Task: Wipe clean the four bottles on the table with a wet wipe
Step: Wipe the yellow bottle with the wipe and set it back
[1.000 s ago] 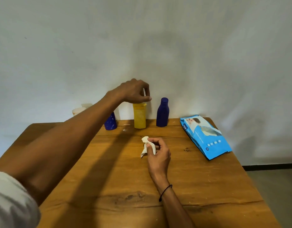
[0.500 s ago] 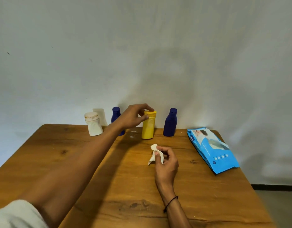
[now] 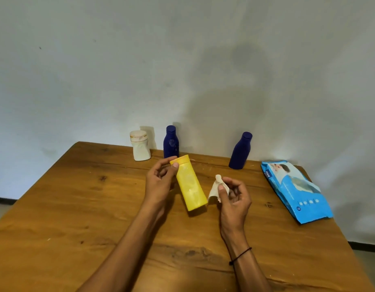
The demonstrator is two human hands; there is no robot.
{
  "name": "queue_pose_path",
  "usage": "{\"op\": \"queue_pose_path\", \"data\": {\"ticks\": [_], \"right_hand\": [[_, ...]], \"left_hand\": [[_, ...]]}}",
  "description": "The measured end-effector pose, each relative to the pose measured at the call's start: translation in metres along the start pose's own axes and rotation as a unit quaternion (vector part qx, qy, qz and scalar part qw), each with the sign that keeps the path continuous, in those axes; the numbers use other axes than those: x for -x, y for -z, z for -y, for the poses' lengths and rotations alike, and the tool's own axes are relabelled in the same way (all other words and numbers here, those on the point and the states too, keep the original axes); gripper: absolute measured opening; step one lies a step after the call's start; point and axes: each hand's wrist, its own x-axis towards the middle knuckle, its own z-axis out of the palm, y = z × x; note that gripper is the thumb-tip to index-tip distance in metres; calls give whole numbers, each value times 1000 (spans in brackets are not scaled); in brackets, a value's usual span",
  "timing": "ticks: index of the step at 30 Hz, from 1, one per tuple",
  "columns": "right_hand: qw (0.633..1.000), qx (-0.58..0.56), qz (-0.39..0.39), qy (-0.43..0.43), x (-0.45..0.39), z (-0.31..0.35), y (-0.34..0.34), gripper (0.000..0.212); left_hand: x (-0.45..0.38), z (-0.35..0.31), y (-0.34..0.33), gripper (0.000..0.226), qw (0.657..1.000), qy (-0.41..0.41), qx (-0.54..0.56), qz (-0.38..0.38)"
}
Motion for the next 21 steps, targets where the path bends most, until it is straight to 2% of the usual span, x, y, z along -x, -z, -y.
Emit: {"op": "queue_pose_path", "data": {"ticks": [5, 9, 11, 17, 21], "right_hand": [[996, 51, 52, 50, 11, -2, -7, 23], [993, 70, 73, 59, 13, -1, -9, 27], [994, 56, 73, 60, 12, 1, -9, 32], [989, 73, 94, 90, 13, 5, -6, 25], [970, 158, 148, 109, 6, 19, -11, 28]], "left_hand": [[-6, 6, 16, 26, 993, -95, -26, -58], [-12, 13, 20, 24, 989, -120, -68, -49], [-12, 16, 20, 21, 991, -102, -75, -35], [-13, 23, 23, 16, 981, -90, -161, 60], [-11, 24, 26, 16, 975, -89, -175, 106]]}}
